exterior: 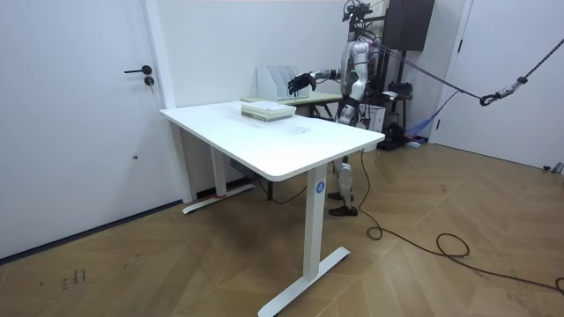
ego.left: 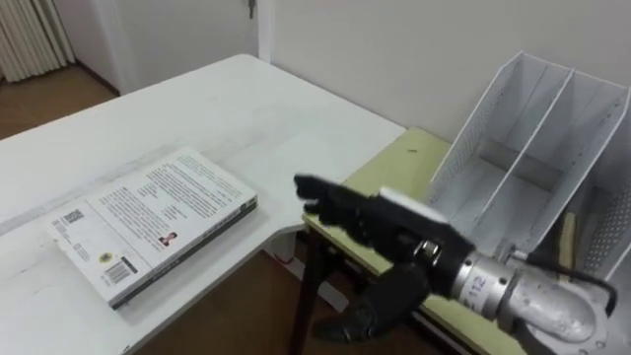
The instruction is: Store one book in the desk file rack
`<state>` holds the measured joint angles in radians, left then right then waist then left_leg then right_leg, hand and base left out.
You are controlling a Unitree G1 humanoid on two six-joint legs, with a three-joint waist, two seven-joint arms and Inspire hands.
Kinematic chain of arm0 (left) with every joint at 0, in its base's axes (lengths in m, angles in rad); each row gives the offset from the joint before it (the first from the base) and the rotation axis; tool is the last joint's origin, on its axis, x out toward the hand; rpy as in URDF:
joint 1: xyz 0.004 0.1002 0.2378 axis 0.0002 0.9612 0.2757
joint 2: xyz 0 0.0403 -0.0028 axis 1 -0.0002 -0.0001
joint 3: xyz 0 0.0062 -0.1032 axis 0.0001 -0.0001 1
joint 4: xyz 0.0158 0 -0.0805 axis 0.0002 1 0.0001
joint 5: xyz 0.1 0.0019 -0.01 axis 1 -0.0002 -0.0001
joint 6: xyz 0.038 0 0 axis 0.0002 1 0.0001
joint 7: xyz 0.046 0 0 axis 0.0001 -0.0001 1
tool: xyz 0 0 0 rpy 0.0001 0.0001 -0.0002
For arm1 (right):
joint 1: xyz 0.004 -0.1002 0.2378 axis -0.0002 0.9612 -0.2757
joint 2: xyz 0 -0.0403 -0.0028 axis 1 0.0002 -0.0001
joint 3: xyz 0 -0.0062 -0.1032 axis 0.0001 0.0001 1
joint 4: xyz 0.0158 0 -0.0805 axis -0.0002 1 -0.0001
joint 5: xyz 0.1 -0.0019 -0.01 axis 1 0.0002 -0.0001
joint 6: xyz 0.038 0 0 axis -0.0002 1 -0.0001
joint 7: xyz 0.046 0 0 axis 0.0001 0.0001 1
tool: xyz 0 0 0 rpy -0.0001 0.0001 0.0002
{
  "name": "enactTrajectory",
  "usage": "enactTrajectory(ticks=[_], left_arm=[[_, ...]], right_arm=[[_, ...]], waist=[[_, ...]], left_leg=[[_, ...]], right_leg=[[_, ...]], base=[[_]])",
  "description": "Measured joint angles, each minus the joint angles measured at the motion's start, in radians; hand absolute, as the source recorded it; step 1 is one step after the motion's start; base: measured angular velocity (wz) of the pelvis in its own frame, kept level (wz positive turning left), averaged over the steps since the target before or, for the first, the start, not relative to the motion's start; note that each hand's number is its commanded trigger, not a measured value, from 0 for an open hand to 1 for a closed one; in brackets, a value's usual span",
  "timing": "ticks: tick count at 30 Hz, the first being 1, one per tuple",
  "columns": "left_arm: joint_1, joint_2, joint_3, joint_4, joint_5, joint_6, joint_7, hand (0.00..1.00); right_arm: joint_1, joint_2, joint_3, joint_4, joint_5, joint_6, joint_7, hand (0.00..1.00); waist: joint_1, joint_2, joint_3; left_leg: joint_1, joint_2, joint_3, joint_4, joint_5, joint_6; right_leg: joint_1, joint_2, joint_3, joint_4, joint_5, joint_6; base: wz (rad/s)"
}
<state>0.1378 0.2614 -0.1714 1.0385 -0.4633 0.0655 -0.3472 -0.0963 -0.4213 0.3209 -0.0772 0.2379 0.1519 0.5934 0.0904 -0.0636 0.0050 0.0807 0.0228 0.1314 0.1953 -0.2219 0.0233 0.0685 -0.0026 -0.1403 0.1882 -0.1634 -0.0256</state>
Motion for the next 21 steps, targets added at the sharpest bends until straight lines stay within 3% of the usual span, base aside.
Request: enactTrajectory(ticks=[7, 9, 14, 19, 21], left_arm=[[-0.001, -0.009, -0.009, -0.001, -0.019, 0.0, 0.0, 0.0], [-0.004, -0.015, -0.008, 0.005, -0.014, 0.0, -0.01, 0.0], [0.007, -0.033, -0.005, 0.007, -0.016, -0.001, -0.007, 0.0], [0.022, -0.045, 0.025, 0.01, -0.014, -0.005, -0.001, 0.0], [0.033, -0.046, 0.032, 0.012, -0.014, -0.013, 0.02, 0.0]], right_arm=[[0.069, 0.065, 0.017, 0.265, -0.011, 0.011, 0.021, 0.0], [0.112, 0.085, 0.015, 0.366, -0.057, -0.009, 0.008, 0.0], [0.156, 0.124, 0.007, 0.628, -0.097, -0.019, -0.05, 0.0], [0.179, 0.166, -0.082, 0.861, -0.151, -0.04, -0.137, 0.0], [0.179, 0.187, -0.118, 0.979, -0.149, -0.076, -0.199, 0.0]], waist=[[0.014, 0.019, 0.0053], [0.014, 0.032, 0.0054], [-0.001, 0.054, -0.0009], [-0.015, 0.048, -0.0035], [-0.031, 0.039, -0.0077]], left_leg=[[-0.011, -0.003, -0.015, 0.003, 0.0, 0.001], [-0.016, -0.004, -0.024, 0.007, 0.0, 0.001], [-0.019, -0.006, -0.031, 0.007, 0.001, 0.002], [-0.02, -0.018, -0.039, 0.007, 0.002, 0.001], [-0.012, -0.021, -0.05, 0.01, 0.002, 0.002]], right_leg=[[0.0, -0.009, -0.026, -0.001, 0.0, 0.001], [0.0, -0.011, -0.038, -0.002, 0.001, 0.001], [0.001, -0.013, -0.054, -0.002, 0.0, 0.002], [0.004, -0.013, -0.052, -0.006, -0.006, 0.002], [0.023, -0.012, -0.056, -0.02, -0.006, 0.004]], base=[[0.07], [0.1], [0.04], [0.03], [0.15]])
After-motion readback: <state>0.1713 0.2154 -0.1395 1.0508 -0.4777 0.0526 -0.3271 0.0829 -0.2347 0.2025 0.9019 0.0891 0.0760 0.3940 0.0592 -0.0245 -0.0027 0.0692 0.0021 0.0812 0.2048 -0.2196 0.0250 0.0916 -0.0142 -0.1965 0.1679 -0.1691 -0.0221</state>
